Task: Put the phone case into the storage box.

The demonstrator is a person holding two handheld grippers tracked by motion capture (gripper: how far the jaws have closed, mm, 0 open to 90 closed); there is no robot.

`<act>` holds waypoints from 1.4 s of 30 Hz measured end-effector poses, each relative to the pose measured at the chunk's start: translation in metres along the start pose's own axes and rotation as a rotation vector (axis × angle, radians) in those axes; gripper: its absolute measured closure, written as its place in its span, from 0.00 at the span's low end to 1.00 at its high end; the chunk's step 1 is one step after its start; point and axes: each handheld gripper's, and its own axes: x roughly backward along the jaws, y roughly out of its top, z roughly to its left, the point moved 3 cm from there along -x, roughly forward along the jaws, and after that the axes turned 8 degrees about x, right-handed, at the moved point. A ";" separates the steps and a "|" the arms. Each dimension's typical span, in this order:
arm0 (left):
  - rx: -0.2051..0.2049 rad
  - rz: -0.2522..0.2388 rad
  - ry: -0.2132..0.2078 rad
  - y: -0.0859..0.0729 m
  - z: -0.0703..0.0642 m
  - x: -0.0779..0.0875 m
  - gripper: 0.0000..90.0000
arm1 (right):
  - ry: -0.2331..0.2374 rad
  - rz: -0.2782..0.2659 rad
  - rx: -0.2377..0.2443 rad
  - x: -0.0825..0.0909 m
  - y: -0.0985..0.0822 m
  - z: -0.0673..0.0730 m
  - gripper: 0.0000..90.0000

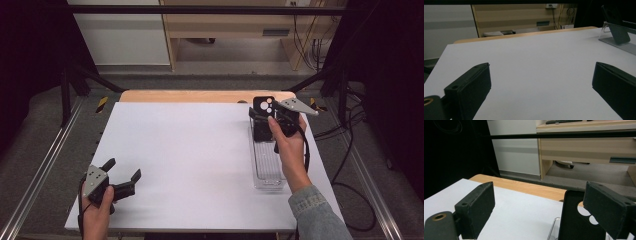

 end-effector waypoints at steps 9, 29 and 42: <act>-0.004 -0.015 0.001 0.000 0.004 0.006 0.02 | -0.007 -0.004 0.011 0.001 0.000 0.000 0.07; -0.010 -0.042 -0.023 0.003 0.005 0.010 0.02 | 0.026 -0.038 0.019 0.015 0.007 -0.001 0.06; -0.005 -0.061 -0.035 0.005 0.006 0.013 0.02 | 0.027 -0.056 0.021 0.030 0.011 -0.008 0.05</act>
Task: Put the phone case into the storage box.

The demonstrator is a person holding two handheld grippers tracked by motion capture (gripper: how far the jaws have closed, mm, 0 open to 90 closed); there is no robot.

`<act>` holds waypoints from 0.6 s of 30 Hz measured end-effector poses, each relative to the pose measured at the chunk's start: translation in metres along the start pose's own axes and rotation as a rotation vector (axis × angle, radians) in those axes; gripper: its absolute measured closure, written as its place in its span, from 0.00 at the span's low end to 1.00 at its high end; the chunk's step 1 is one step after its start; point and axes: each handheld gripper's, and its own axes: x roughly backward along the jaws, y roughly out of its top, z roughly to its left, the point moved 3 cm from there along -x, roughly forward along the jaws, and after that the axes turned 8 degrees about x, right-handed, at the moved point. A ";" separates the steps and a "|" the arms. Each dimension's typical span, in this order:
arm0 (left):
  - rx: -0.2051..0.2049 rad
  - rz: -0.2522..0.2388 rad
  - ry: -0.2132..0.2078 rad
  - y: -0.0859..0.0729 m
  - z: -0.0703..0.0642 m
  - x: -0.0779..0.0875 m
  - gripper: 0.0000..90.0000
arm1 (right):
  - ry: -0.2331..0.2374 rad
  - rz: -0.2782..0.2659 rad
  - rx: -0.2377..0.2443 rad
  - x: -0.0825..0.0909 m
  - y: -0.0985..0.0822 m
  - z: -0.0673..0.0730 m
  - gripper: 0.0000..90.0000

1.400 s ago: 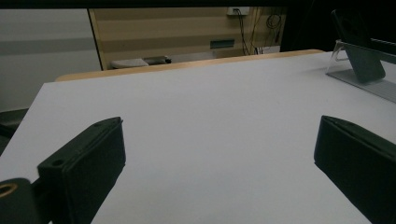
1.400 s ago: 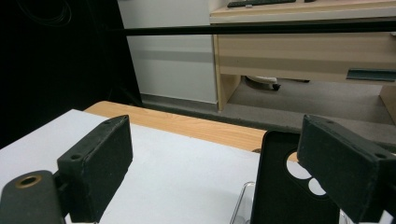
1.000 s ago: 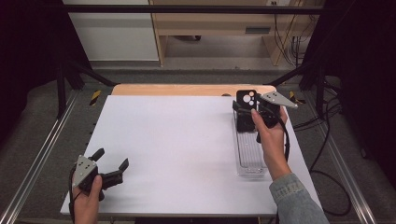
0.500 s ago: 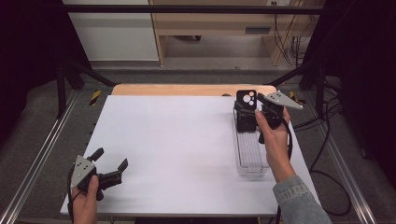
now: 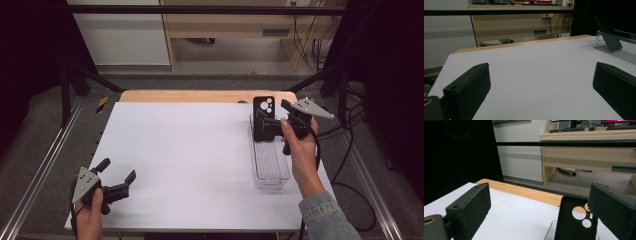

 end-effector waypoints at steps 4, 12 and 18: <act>-0.001 0.001 -0.003 0.000 0.000 0.000 0.02 | -0.001 0.001 0.003 0.006 0.001 -0.003 0.05; 0.006 -0.005 -0.006 0.000 0.005 0.007 0.02 | -0.003 -0.003 0.017 0.022 -0.001 -0.011 0.04; -0.008 -0.004 -0.020 0.000 0.004 0.010 0.02 | -0.032 -0.029 0.038 0.035 -0.003 -0.018 0.03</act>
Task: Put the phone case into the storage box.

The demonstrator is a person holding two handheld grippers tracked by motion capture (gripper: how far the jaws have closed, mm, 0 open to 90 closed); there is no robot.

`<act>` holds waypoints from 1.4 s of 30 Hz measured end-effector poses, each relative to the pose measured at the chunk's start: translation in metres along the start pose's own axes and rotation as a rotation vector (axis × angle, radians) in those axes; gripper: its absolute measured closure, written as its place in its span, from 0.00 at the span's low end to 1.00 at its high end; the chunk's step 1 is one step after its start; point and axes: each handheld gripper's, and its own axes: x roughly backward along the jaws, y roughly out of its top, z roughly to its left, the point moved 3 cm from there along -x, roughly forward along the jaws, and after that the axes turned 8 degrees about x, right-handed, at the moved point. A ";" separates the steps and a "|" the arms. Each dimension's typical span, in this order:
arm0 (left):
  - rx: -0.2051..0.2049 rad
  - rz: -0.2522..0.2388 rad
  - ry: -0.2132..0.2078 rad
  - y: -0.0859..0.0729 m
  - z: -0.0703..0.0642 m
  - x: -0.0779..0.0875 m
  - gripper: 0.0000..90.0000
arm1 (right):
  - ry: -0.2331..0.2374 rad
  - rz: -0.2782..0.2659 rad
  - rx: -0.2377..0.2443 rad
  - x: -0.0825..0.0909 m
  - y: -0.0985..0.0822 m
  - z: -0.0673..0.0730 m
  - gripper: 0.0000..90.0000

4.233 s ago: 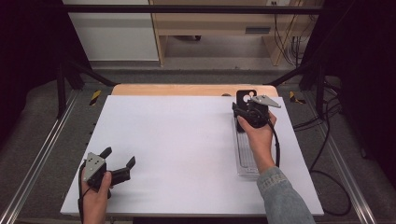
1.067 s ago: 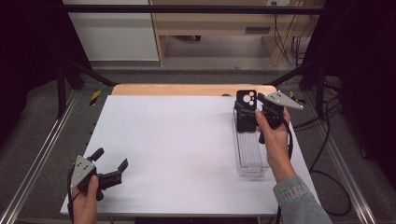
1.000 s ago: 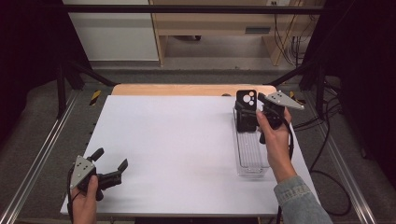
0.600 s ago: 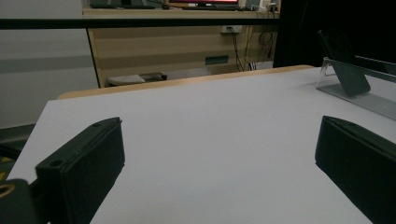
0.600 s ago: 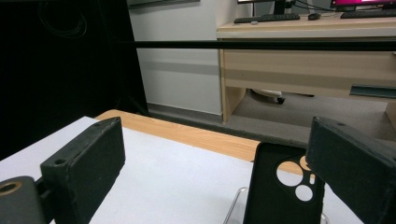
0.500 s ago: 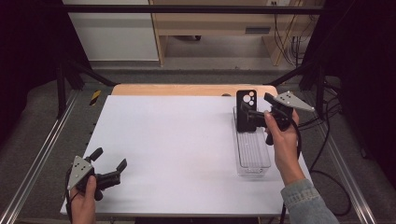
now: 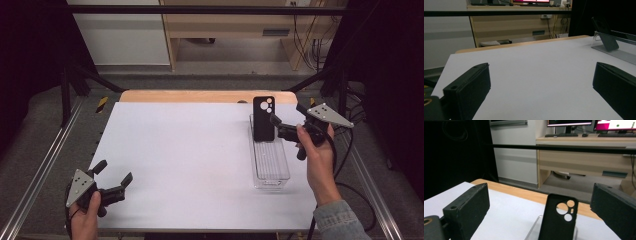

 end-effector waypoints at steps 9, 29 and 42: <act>0.000 -0.007 -0.005 0.000 0.001 0.003 0.02 | -0.036 -0.055 0.040 0.018 -0.005 -0.008 0.03; 0.023 -0.036 -0.059 0.002 -0.002 0.005 0.02 | -0.049 -0.032 0.036 0.052 -0.035 -0.024 0.03; 0.009 -0.034 -0.083 0.002 -0.008 0.004 0.02 | -0.037 -0.008 0.016 0.072 -0.065 -0.021 0.03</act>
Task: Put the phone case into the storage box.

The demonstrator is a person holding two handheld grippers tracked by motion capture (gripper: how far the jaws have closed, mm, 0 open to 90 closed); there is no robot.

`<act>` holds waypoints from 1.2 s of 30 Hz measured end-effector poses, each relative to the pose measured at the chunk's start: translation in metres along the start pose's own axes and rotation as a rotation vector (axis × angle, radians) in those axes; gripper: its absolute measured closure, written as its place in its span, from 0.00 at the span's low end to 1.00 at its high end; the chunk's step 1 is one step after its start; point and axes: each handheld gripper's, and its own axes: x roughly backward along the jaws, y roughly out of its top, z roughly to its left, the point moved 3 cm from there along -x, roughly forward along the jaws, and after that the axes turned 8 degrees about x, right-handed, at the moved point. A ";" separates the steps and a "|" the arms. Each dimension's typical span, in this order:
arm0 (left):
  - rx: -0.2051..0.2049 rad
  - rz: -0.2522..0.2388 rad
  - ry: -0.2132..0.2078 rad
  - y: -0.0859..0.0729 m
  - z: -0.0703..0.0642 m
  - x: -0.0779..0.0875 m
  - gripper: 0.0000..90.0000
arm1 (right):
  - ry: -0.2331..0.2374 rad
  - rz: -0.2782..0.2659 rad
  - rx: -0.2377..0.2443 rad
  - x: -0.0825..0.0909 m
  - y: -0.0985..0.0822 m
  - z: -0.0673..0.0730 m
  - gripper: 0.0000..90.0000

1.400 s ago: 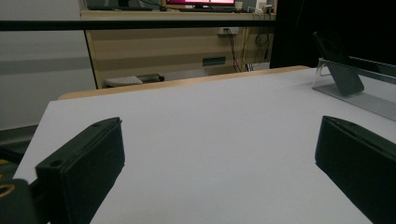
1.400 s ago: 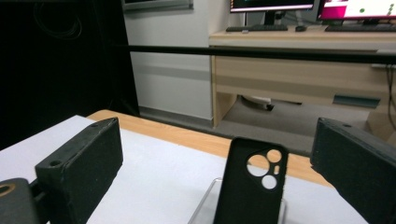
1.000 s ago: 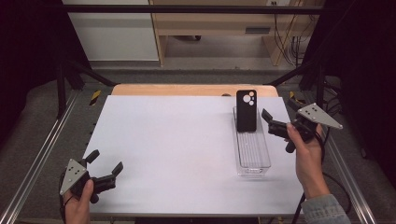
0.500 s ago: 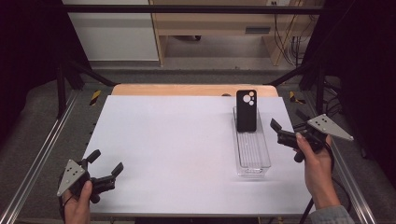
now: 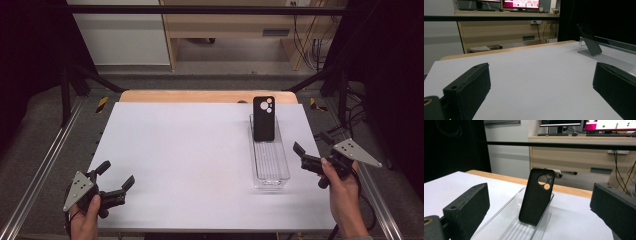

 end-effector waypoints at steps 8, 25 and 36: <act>-0.001 0.000 0.000 0.000 0.000 0.000 0.02 | 0.020 0.019 0.010 0.010 -0.014 0.006 0.03; -0.006 -0.003 -0.006 0.000 -0.003 0.000 0.02 | 0.041 0.020 -0.004 0.021 -0.036 0.024 0.04; -0.009 -0.007 -0.013 0.000 -0.004 0.000 0.01 | 0.053 0.021 -0.012 0.026 -0.044 0.031 0.03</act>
